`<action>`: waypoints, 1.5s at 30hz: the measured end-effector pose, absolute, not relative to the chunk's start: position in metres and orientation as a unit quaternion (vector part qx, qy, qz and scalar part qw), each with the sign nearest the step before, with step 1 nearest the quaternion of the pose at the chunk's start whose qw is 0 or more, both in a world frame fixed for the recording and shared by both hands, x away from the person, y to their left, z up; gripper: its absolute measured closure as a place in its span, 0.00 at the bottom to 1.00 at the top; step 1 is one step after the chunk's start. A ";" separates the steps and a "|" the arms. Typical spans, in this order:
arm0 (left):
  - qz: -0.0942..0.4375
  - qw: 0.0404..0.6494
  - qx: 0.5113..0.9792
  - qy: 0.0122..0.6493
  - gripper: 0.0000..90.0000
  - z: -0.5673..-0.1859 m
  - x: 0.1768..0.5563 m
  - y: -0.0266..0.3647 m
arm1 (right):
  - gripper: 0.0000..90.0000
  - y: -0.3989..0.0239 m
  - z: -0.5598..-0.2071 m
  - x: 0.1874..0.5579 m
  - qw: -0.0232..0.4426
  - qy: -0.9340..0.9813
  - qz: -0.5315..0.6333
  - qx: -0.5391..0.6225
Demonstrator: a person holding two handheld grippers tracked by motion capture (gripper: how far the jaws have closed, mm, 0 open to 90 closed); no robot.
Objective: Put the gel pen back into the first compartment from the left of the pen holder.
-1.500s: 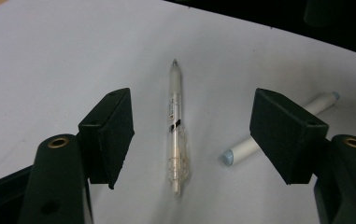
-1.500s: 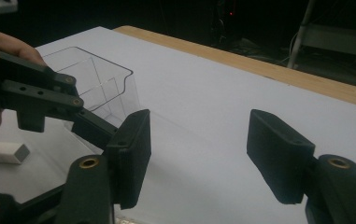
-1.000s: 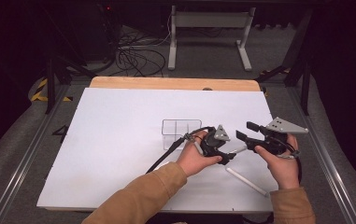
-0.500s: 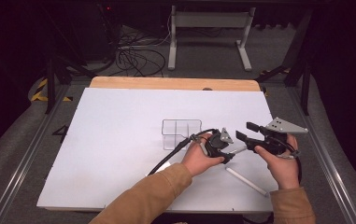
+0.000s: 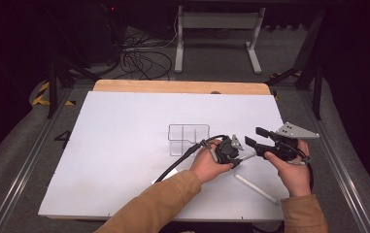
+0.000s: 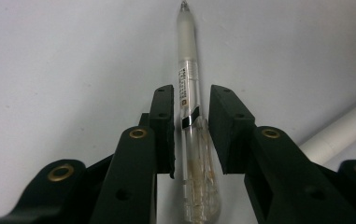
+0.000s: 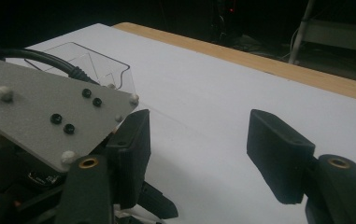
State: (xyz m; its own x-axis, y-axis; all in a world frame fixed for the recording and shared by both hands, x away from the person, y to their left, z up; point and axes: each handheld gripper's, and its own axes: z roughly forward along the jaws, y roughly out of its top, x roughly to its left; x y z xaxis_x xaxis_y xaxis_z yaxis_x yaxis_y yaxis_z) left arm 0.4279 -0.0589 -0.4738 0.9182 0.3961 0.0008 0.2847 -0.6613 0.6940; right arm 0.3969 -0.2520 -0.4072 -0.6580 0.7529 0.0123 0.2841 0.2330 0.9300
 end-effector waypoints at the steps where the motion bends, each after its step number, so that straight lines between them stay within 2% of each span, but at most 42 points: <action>1: 0.075 0.363 0.910 0.186 0.81 -0.474 0.428 -0.059 | 0.45 -0.252 -0.407 0.397 0.227 0.752 0.514 0.346; 13: 0.066 0.353 0.914 0.187 0.85 -0.475 0.431 -0.061 | 0.45 -0.253 -0.408 0.397 0.226 0.753 0.512 0.347; 18: 0.079 0.350 0.917 0.175 0.86 -0.474 0.428 -0.061 | 0.45 -0.254 -0.407 0.397 0.228 0.751 0.514 0.348; 24: 0.081 0.356 0.916 0.165 0.86 -0.462 0.422 -0.058 | 0.45 -0.257 -0.403 0.394 0.234 0.744 0.520 0.348; 33: 0.093 0.366 0.913 0.153 0.86 -0.435 0.411 -0.037 | 0.45 -0.259 -0.397 0.389 0.245 0.738 0.527 0.343; 45: 0.105 0.391 0.900 0.162 0.86 -0.405 0.394 0.012 | 0.45 -0.259 -0.395 0.386 0.250 0.736 0.528 0.343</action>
